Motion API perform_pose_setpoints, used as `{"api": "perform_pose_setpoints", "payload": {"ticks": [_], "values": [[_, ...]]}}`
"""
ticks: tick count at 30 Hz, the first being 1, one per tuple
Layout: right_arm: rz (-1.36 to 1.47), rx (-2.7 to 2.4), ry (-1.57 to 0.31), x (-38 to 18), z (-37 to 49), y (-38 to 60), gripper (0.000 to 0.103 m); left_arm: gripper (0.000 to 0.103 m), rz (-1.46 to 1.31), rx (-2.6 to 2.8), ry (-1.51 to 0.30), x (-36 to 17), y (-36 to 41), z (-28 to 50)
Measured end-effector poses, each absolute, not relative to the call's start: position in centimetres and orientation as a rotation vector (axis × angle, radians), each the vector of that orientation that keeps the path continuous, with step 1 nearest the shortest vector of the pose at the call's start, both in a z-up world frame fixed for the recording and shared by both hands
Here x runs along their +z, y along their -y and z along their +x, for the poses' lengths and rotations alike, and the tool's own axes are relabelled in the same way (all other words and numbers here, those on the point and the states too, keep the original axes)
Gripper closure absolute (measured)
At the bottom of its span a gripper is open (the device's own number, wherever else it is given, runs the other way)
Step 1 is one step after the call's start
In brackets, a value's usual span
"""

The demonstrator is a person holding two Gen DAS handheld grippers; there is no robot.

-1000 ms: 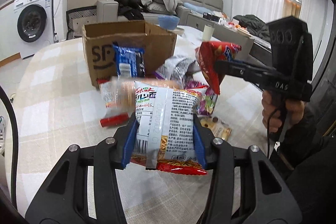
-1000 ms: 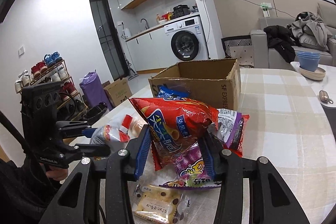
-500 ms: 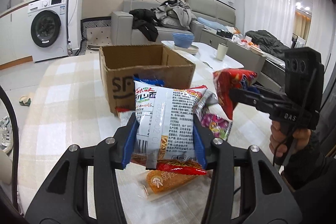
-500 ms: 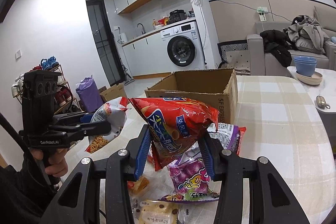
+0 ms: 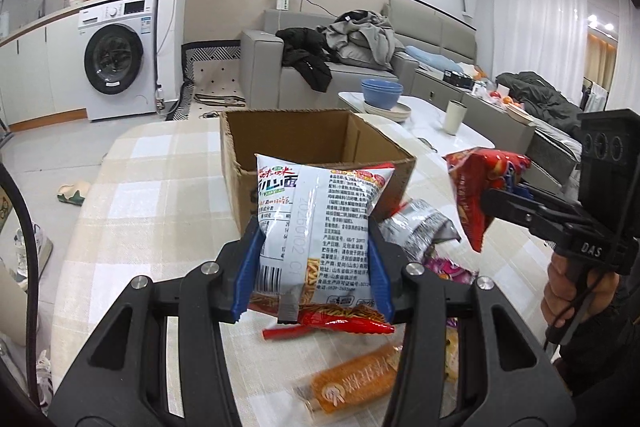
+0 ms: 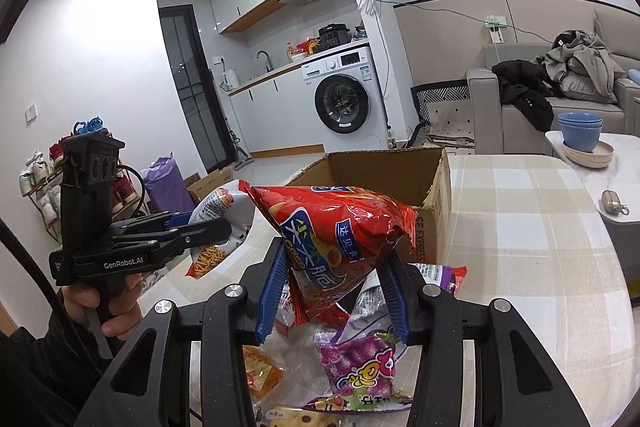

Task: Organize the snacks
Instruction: 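Lift the red chip bag with the right tool while the left tool carries the noodle bag over the box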

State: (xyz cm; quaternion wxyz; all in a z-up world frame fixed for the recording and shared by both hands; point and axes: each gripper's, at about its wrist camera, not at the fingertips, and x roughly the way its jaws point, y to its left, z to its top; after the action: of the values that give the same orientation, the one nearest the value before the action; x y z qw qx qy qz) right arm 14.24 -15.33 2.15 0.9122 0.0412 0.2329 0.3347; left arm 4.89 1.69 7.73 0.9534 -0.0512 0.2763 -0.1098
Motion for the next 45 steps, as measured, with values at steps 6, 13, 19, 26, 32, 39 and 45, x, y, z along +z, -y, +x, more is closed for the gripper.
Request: {"api": "perform_pose_setpoints", "payload": {"ticks": [6,13,19,26,32,39,45], "values": [[0.085,0.691,-0.477,2.6,14.9,15.0,0.057,0.058,-0.103,-0.198,-0.551,8.8,-1.9,6.6],[0.085,0.682,-0.474,2.8,15.9,14.6,0.057,0.058,-0.106,-0.18,-0.541,9.2,-1.3,8.0],[0.084,0.68,-0.477,3.0,16.9,14.1,0.057,0.058,-0.104,-0.162,-0.537,9.6,-1.0,10.1],[0.084,0.678,-0.469,3.2,18.2,13.7,0.057,0.058,-0.098,-0.14,-0.535,9.9,-0.8,12.6],[0.079,0.651,-0.441,3.4,19.1,13.4,0.057,0.058,-0.089,-0.127,-0.53,9.7,-0.5,14.4],[0.091,0.649,-0.428,3.5,20.1,13.0,0.057,0.058,-0.088,-0.101,-0.527,9.0,-0.5,17.5],[0.101,0.645,-0.406,3.4,21.1,12.4,0.057,0.058,-0.092,-0.084,-0.522,8.3,-0.7,19.4]]}}
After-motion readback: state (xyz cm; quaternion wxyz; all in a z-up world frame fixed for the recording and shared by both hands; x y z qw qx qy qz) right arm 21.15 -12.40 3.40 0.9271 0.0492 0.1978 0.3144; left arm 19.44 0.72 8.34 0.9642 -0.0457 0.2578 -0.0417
